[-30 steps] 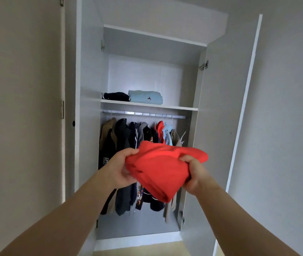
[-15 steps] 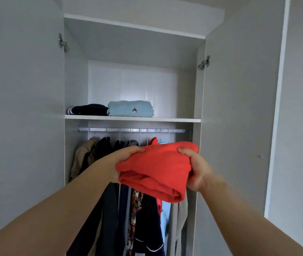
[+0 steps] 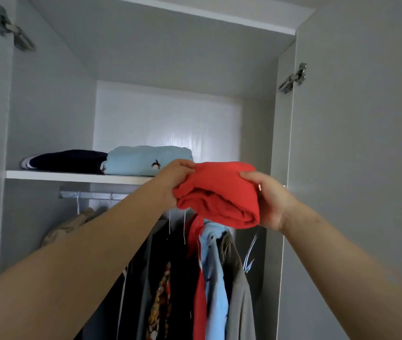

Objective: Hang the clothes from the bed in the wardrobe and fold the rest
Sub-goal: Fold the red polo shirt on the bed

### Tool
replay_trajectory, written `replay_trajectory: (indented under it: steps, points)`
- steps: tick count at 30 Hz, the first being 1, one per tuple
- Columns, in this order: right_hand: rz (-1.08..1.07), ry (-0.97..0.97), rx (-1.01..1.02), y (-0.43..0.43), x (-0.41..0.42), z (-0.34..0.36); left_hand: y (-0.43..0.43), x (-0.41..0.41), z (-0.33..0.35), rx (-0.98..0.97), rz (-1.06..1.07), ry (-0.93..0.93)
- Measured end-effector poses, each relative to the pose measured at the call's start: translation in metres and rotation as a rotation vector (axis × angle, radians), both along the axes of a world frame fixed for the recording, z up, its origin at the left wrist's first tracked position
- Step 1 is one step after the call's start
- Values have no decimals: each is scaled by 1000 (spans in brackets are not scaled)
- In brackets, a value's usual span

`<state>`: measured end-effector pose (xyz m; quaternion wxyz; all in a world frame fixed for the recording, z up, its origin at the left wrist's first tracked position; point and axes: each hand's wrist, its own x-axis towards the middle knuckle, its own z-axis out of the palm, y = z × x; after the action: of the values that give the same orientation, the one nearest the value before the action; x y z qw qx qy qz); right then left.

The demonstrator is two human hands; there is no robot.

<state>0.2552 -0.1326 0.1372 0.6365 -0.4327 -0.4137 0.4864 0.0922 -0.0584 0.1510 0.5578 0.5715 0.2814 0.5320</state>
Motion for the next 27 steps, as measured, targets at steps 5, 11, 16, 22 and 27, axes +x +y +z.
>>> replay_trajectory:
  steps: [5,11,16,22,27]
  points:
    - [-251,-101,221,78,22,35,77,29,28,23,-94,-81]
    - [-359,-212,184,167,65,59,160,74,44,-20,-143,-50]
    - [-486,-343,178,218,91,55,209,110,37,-47,-81,-37]
    - [-667,-1047,66,247,100,50,241,126,34,-12,68,258]
    - [-420,-1332,162,255,97,46,242,131,48,186,202,581]
